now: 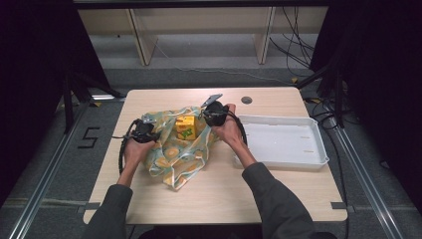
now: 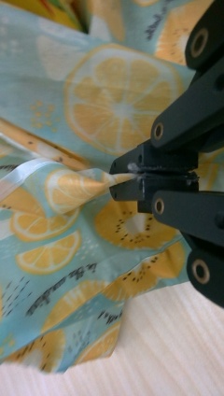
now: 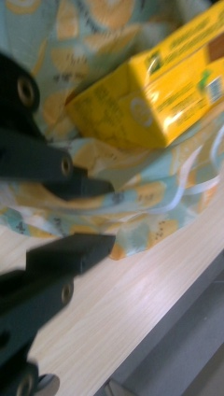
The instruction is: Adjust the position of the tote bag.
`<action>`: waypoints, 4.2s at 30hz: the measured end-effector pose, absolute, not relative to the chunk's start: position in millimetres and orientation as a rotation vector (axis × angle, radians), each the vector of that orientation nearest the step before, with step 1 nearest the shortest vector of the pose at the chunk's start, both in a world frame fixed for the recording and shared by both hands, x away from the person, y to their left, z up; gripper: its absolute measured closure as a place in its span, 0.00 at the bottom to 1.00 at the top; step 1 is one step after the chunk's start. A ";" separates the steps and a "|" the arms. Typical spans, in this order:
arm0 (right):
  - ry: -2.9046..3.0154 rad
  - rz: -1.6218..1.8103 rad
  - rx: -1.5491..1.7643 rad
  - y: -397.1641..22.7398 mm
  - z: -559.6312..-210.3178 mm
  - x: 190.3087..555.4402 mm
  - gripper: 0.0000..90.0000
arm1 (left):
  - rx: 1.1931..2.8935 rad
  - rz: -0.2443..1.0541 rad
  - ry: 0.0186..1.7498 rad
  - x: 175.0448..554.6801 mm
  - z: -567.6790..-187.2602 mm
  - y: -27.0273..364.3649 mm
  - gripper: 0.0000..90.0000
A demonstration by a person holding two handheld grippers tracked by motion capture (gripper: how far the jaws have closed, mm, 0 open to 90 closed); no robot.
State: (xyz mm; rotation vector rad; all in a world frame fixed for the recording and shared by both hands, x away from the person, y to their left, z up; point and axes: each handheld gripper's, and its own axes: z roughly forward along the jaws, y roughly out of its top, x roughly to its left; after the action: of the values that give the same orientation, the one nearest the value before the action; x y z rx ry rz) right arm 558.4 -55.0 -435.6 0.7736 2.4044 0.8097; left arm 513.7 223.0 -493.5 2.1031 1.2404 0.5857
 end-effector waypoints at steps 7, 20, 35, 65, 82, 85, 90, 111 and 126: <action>2.478 0.684 0.828 -43.5 -466.9 572.2 0.97 | 2.061 0.619 1.183 494.7 -468.3 230.0 0.67; 2.512 0.622 0.870 -46.0 -471.0 574.8 0.95 | 2.149 0.665 1.207 500.0 -483.8 220.6 0.93; 2.506 0.759 0.888 -58.1 -446.7 556.2 0.73 | 2.174 0.571 1.291 501.1 -496.2 242.0 0.95; 2.448 1.042 0.958 -72.8 -398.2 536.5 0.53 | 2.003 0.587 1.171 437.6 -434.5 237.3 0.38; 2.433 1.203 0.931 -77.8 -398.3 536.8 0.63 | 2.202 0.533 1.062 438.8 -472.1 226.0 0.93; 2.506 0.970 0.955 -72.9 -401.7 530.3 0.73 | 2.210 0.511 1.062 438.3 -474.3 225.4 0.96; 2.574 0.748 0.898 -65.0 -437.0 543.2 0.92 | 2.233 0.512 1.056 437.2 -477.7 228.5 0.99; 2.473 0.983 1.033 -69.4 -417.7 542.8 0.43 | 2.128 0.521 1.085 403.9 -456.3 245.2 0.81; 2.510 1.059 1.002 -23.0 -400.7 532.1 0.22 | 2.127 0.474 1.093 315.8 -469.8 231.3 0.40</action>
State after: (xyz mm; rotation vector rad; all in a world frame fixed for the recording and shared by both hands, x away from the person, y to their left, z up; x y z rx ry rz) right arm 532.1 -23.0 -400.7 1.0021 2.5101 1.0591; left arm 315.8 231.3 -469.8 2.1265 1.0933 0.4745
